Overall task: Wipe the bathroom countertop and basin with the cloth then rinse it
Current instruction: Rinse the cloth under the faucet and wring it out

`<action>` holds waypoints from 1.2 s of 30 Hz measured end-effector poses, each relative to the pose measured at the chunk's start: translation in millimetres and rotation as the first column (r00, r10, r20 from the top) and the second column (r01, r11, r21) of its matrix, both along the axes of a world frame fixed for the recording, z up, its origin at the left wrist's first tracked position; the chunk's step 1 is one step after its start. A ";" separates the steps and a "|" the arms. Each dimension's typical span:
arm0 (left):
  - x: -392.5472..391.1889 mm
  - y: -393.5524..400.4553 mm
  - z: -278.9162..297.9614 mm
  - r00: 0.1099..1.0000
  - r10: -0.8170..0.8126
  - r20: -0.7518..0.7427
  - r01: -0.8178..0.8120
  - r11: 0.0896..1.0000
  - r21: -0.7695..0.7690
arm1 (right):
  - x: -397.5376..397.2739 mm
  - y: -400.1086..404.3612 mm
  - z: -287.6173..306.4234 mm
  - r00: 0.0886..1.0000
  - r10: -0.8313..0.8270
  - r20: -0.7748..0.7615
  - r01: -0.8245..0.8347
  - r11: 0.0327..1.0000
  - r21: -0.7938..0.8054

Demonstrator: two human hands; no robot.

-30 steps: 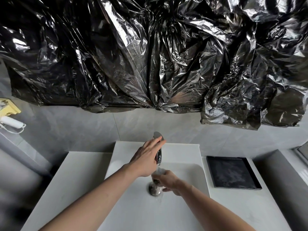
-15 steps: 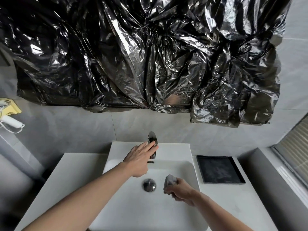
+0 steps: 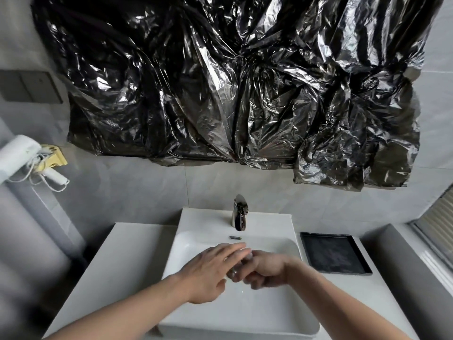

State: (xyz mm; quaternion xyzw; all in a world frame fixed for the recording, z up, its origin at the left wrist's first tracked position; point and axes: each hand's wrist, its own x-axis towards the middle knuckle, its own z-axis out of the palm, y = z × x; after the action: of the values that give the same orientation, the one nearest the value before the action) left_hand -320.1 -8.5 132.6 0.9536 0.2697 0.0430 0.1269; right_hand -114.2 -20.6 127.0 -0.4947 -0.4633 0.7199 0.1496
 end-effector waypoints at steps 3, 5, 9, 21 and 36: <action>-0.6 16.9 7.9 0.995 0.049 0.088 -0.059 0.991 0.119 | -20.9 11.0 25.4 0.999 0.032 0.043 -0.031 0.999 -0.012; 2.5 29.8 11.7 0.994 0.069 0.086 -0.087 0.969 0.230 | -31.3 16.8 33.4 0.988 -0.007 0.155 0.007 1.000 -0.003; 18.3 45.6 31.7 0.969 0.223 -0.103 -0.184 0.937 0.297 | -47.5 25.8 40.4 0.909 -0.108 0.403 0.062 0.990 0.125; 58.3 51.7 40.8 0.840 0.402 -0.364 -0.461 0.883 -0.090 | -41.1 20.4 23.8 0.333 -0.398 0.855 -0.435 0.740 0.514; 18.3 53.5 22.6 0.975 -0.117 0.191 0.040 0.929 0.368 | 0.2 19.6 48.0 0.921 -0.226 0.317 0.181 0.969 0.165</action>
State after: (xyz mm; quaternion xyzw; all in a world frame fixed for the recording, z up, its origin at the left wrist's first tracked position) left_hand -301.8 45.0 155.2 0.9608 0.2037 0.1868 -0.0214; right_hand -114.0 -0.9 175.1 -0.6438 -0.4747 0.5739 0.1757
